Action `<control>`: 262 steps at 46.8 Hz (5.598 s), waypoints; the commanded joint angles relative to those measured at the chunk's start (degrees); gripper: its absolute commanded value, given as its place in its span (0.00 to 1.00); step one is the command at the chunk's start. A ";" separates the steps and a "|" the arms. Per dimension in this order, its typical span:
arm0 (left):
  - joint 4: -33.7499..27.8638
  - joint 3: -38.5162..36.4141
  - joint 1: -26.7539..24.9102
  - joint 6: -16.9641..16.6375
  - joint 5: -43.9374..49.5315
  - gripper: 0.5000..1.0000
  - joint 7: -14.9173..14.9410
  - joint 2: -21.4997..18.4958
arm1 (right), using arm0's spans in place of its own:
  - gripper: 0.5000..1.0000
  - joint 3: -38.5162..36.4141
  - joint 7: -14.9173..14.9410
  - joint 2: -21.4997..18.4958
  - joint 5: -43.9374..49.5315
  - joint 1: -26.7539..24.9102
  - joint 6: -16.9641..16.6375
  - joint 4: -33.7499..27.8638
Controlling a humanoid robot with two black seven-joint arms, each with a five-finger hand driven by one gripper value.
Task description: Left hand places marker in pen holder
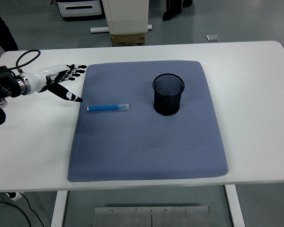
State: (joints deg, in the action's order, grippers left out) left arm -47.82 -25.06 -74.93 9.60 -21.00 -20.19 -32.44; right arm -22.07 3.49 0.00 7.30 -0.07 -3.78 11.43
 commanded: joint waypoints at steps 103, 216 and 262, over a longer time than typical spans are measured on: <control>-1.23 -10.71 -11.81 7.81 -27.52 1.00 5.25 15.66 | 1.00 0.01 0.03 0.00 0.00 -0.02 0.00 0.00; -1.75 -10.01 -12.60 2.88 -37.98 0.31 4.46 19.08 | 1.00 0.01 -0.06 0.00 0.00 -0.02 0.00 0.00; -2.72 -10.01 -12.52 2.97 -39.74 0.00 4.46 19.17 | 1.00 0.01 0.03 0.00 0.00 0.07 0.00 0.00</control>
State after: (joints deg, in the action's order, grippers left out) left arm -50.54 -35.07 -87.45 12.62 -60.71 -15.74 -13.22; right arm -22.06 3.50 0.00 7.30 -0.06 -3.78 11.43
